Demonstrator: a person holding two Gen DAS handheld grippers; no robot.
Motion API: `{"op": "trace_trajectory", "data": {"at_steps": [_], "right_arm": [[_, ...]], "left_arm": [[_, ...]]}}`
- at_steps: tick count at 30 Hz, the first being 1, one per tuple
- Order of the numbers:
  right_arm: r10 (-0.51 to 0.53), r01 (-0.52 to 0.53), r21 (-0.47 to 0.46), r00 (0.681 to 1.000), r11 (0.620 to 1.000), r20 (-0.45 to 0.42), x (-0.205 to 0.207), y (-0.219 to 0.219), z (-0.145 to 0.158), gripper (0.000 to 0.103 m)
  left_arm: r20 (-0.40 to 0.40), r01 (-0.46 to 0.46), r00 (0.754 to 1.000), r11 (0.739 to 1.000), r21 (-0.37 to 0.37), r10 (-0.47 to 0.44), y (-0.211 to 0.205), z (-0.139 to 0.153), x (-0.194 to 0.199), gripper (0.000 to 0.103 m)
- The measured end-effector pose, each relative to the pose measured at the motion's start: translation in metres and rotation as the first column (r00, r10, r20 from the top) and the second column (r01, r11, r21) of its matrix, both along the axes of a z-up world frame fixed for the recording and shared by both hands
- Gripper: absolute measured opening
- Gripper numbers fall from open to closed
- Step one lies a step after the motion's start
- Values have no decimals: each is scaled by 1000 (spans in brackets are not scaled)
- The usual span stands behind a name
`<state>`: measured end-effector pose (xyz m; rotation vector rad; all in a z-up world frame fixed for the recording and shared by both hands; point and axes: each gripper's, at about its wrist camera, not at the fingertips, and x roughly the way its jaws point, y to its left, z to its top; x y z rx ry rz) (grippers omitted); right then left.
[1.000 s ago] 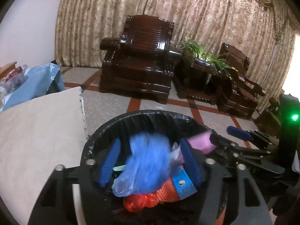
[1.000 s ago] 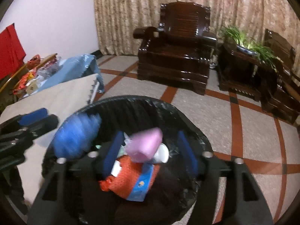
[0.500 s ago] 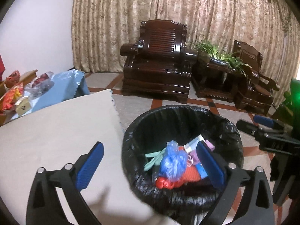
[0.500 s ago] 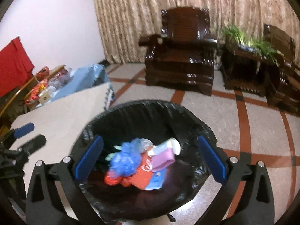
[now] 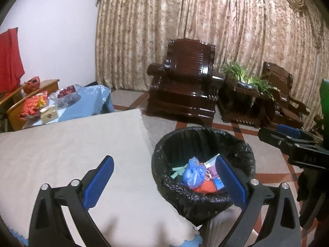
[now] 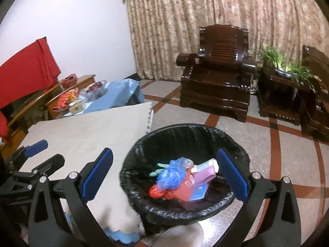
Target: Collect trash
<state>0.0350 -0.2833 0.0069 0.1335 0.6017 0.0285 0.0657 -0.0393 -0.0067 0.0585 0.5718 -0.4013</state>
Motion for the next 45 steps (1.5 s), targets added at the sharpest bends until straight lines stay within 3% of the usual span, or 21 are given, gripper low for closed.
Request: {"op": "trace_trajectory", "data": {"at_steps": [14, 45], "right_arm": [[68, -61, -82, 994, 995, 86, -39, 28, 45, 98], [86, -77, -91, 991, 993, 101, -45, 41, 47, 98]], "left_arm": [[122, -59, 991, 998, -27, 62, 11, 42, -39, 97], [119, -108, 987, 994, -36, 111, 20, 43, -53, 97]]}}
